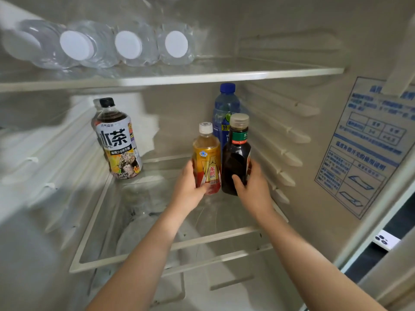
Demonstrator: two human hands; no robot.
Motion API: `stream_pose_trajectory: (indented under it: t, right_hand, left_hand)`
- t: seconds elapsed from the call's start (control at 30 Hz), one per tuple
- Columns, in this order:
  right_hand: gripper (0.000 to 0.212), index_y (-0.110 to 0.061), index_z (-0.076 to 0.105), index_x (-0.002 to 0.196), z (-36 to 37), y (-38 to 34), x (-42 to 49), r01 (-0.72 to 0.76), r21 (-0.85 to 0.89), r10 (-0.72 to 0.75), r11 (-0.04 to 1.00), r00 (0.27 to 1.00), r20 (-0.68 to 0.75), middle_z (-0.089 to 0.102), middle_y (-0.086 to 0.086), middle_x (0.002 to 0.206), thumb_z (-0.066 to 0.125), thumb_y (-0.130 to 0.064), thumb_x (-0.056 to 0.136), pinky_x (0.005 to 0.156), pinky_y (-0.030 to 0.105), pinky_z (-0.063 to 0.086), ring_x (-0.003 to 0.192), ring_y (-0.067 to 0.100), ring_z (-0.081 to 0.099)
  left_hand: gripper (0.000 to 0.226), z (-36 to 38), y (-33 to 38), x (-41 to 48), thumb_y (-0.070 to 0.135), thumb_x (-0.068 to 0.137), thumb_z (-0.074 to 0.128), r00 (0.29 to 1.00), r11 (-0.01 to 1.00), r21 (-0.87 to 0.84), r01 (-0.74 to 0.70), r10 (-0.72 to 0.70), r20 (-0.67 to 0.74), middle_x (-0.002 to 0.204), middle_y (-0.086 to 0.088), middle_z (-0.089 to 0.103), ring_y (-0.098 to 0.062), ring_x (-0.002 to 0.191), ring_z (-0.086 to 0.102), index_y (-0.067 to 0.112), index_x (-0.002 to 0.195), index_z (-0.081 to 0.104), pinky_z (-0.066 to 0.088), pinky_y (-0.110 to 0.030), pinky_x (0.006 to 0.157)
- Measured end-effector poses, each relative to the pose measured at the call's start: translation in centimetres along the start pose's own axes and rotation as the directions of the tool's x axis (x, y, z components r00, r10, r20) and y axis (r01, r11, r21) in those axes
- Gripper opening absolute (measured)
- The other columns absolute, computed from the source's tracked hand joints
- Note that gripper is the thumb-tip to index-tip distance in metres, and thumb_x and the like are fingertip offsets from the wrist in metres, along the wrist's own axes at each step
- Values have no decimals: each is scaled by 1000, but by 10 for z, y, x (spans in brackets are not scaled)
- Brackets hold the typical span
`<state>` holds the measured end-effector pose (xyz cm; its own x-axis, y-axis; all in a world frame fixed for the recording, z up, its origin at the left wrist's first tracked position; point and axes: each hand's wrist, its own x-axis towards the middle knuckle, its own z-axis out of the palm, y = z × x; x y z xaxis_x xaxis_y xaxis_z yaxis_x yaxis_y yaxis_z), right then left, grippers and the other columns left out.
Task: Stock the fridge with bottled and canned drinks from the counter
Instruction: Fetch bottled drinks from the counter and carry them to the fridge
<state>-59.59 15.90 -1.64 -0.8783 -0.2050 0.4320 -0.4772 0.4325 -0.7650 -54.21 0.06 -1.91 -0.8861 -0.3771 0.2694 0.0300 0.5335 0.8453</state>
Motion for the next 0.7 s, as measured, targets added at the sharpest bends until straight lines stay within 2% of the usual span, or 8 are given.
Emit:
stream_pose_trajectory:
  t: [0.17,0.53,0.7]
  right_hand:
    - [53,-3,41,133,10,0,23,-54,-30,54,998,999,-4,53,14,128,63,-13,86,92,31,41,117,29,52]
    - [56,-6,39,134,16,6,33,-85,-55,84,995,996,-12,52,12,129,64,-16,85,87,23,36,118,27,51]
    - [54,-8,39,134,15,3,32,-113,-105,115,988,993,8,56,11,127,63,-20,86,89,35,46,114,30,56]
  left_hand:
    - [69,6,-2,27,10,82,71,1000,999,38,-10,11,-20,136,-9,49,-22,127,46,14,140,33,37,-41,108]
    - [75,12,-13,35,8,83,68,998,999,6,-50,50,-34,140,-10,46,-24,131,43,13,145,27,35,-47,111]
    - [79,9,-12,41,11,82,70,1000,1000,11,4,-4,11,142,-11,44,-26,133,41,11,147,24,33,-47,112]
